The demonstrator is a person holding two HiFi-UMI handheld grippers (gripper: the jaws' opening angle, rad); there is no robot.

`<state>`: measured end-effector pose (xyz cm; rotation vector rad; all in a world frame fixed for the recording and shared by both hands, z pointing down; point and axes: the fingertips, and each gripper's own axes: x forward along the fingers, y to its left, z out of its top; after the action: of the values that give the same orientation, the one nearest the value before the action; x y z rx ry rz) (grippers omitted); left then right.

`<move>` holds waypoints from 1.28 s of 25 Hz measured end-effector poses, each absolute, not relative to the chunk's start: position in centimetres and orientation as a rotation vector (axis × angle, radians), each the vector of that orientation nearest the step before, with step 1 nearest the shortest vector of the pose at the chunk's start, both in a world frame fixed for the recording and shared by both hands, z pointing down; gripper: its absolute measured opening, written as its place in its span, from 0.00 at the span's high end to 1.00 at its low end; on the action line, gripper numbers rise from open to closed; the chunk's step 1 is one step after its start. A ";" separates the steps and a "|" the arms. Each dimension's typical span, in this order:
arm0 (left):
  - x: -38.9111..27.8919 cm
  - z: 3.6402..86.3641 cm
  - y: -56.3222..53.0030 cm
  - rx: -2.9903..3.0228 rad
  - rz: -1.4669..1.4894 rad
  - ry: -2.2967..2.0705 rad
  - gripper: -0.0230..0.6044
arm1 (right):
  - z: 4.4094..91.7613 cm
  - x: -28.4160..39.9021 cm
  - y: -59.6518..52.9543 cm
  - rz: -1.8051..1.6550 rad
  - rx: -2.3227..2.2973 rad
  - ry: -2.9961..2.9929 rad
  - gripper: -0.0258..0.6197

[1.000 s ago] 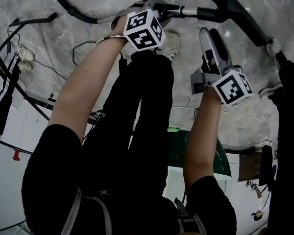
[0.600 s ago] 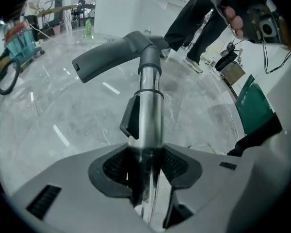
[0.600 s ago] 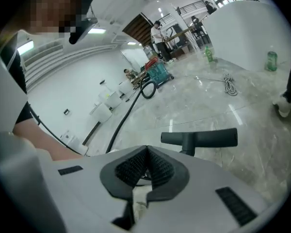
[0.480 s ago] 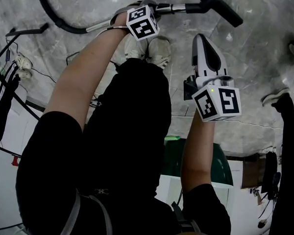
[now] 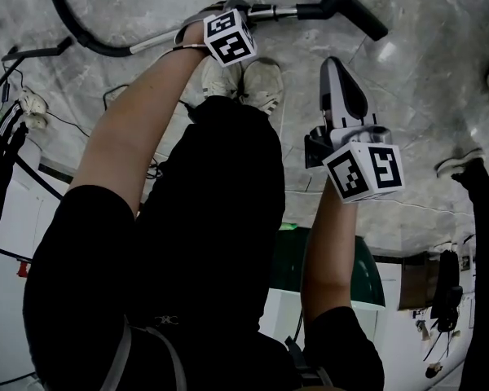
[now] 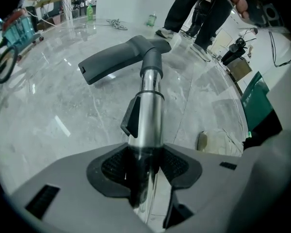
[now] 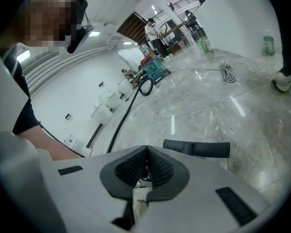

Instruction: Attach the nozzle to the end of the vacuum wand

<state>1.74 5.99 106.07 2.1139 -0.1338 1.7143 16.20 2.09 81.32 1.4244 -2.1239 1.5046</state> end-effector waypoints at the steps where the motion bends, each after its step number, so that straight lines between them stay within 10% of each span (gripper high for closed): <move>1: 1.7 106.3 6.1 2.114 1.716 -0.144 0.69 | 81.3 16.2 2.1 1.506 1.427 -2.124 0.94; 22: -2.4 101.2 4.9 2.095 1.524 -0.452 0.63 | 77.0 13.5 2.3 1.486 1.451 -2.095 0.94; 26: -3.5 92.5 1.9 2.093 1.370 -0.615 0.95 | 73.0 12.4 1.4 1.344 1.477 -2.076 0.94; 32: -4.0 75.8 -2.6 2.053 1.074 -0.870 0.95 | 63.7 11.6 -1.0 1.158 1.593 -1.997 0.94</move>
<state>-3.96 -2.60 75.81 2.0534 -0.8699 1.0745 11.64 -1.04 63.68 1.5932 -1.9968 1.1580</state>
